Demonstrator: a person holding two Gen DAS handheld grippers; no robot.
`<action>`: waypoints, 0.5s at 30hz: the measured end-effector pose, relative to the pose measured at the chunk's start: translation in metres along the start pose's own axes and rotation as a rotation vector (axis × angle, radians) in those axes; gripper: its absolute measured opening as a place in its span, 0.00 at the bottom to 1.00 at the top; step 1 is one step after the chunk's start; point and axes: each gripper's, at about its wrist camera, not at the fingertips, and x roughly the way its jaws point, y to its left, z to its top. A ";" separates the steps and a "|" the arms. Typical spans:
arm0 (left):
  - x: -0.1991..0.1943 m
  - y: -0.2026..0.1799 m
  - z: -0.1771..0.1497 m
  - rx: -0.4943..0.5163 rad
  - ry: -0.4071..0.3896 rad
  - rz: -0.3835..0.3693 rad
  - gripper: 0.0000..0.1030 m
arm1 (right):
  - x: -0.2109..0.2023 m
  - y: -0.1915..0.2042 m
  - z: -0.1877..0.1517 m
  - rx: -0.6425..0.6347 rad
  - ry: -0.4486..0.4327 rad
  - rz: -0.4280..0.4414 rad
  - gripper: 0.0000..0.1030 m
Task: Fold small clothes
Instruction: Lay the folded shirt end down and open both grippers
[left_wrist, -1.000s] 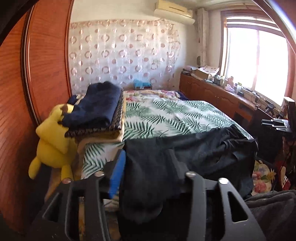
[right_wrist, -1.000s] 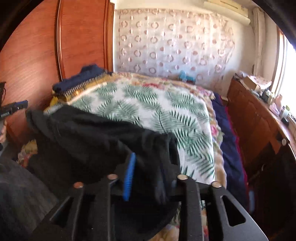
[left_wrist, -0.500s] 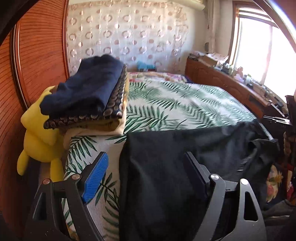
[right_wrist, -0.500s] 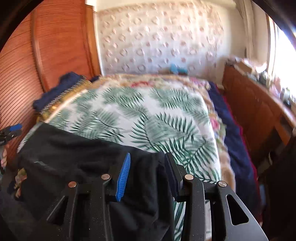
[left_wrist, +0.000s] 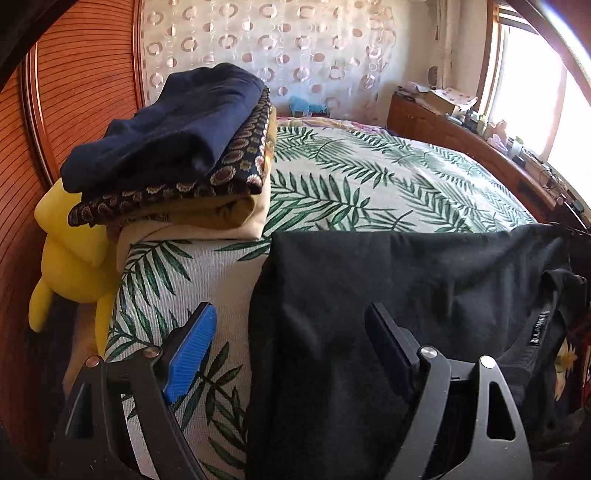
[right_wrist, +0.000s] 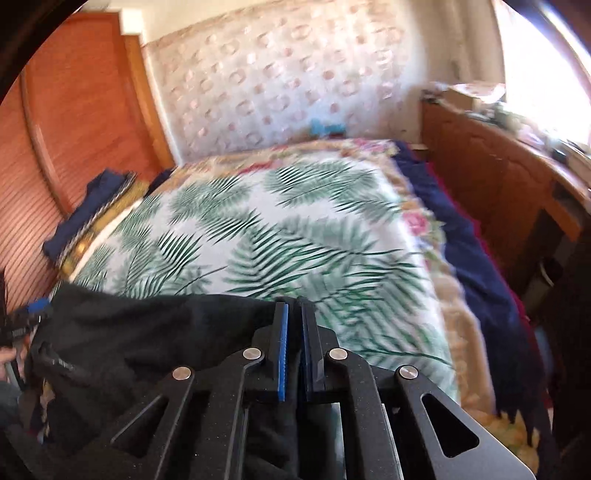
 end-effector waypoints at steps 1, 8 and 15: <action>0.000 0.000 -0.001 0.001 0.002 -0.004 0.81 | 0.000 -0.003 -0.006 0.003 0.014 -0.013 0.06; -0.002 -0.001 0.001 0.002 -0.004 -0.016 0.81 | -0.007 0.003 0.000 -0.046 -0.018 -0.071 0.20; -0.005 0.007 0.018 0.015 -0.014 -0.070 0.69 | 0.037 0.002 -0.003 -0.084 0.064 0.016 0.55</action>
